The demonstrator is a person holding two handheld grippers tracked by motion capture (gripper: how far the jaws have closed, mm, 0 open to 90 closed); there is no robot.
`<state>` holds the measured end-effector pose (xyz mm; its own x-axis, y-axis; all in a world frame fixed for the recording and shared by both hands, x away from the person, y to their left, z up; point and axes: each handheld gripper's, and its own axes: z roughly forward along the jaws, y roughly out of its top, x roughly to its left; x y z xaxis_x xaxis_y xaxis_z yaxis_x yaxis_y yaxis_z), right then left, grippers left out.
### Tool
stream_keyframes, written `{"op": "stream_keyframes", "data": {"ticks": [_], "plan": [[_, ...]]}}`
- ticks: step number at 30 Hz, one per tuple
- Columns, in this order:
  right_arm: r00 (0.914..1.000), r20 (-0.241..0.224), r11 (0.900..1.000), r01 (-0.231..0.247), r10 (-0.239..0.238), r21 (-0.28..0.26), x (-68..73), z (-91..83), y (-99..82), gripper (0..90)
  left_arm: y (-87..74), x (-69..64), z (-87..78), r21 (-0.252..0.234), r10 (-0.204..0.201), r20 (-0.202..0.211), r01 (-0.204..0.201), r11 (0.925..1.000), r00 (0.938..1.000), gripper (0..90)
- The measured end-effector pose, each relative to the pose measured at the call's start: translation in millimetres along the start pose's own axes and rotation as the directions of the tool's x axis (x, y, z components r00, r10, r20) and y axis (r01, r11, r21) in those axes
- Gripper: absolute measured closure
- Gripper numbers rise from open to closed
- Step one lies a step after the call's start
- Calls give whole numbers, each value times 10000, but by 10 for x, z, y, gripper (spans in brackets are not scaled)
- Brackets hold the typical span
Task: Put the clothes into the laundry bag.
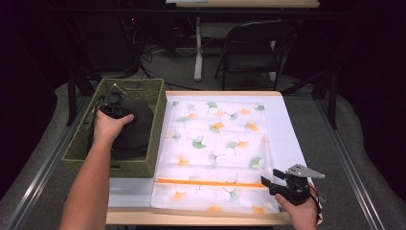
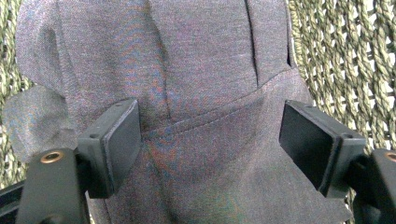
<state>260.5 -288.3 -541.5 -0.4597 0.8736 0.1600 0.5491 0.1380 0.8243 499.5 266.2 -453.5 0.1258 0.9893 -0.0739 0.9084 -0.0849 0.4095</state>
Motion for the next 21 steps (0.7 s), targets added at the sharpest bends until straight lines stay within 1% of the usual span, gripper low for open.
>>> {"op": "stream_keyframes", "data": {"ticks": [3, 12, 21], "plan": [[10000, -32, 10000, -70, 70, 20, -3, 0, -2, 384, 2, 12, 8, 43, -41, 68, 40, 10000, 10000, 213], [9999, -101, 9999, -124, 125, 83, -14, 10, -11, 384, -8, -13, 39, 119, 104, -119, -103, 9999, 9999, 219], [9997, -136, 9998, -181, 182, 83, -22, 16, -16, 383, -13, -12, 45, 87, 116, -125, -115, 9999, 9999, 217]]}}
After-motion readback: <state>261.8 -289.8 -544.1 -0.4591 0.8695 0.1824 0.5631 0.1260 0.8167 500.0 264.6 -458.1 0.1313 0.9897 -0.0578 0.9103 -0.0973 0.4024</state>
